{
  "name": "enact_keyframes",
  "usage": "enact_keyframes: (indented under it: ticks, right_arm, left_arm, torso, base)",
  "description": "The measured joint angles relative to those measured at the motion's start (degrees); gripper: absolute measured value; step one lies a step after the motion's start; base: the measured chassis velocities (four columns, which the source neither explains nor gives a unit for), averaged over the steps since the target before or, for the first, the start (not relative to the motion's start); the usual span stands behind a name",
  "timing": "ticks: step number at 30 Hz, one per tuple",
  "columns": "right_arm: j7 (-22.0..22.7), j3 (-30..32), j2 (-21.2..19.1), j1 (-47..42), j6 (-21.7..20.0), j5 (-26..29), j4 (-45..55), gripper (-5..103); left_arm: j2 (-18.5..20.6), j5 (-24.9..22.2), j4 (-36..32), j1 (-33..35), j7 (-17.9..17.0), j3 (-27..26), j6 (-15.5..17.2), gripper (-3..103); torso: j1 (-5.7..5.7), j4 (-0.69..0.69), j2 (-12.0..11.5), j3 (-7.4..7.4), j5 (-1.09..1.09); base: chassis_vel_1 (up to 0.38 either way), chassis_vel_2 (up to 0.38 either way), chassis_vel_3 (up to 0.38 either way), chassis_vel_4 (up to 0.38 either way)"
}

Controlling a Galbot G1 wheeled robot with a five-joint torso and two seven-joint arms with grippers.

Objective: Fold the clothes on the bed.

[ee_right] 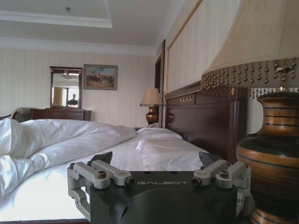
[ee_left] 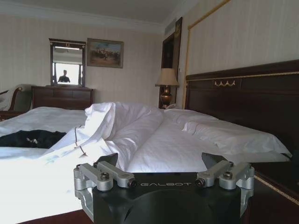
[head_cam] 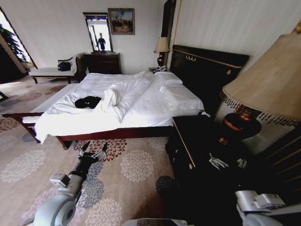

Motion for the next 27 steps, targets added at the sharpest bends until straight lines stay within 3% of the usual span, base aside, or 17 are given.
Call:
enact_keyframes:
  ticks: [3, 8, 27]
  right_arm:
    - [-0.4, -0.9, -3.1, 0.6, 0.5, -2.1, -1.2, 100]
    - [0.4, -0.4, -7.0, 2.7, -0.6, 0.6, -2.8, 100]
    - [-0.3, -0.3, -5.2, 2.4, -1.1, -0.7, -1.5, 100]
  left_arm:
    - [0.7, 0.0, -0.4, 1.2, 0.0, -0.1, 0.0, 100]
    - [0.5, 0.5, -0.8, 1.5, 0.0, 0.0, -0.1, 100]
    - [-1.1, 0.2, -0.6, 0.9, 0.0, 0.2, -0.1, 100]
  torso:
    - [0.0, 0.01, 0.0, 0.0, -0.01]
    - [0.01, 0.03, 0.0, 0.0, 0.0]
    - [0.0, 0.01, 0.0, 0.0, 0.0]
  base:
    - [0.0, 0.0, 0.0, 0.0]
    - [0.0, 0.0, 0.0, 0.0]
    - [0.0, 0.0, 0.0, 0.0]
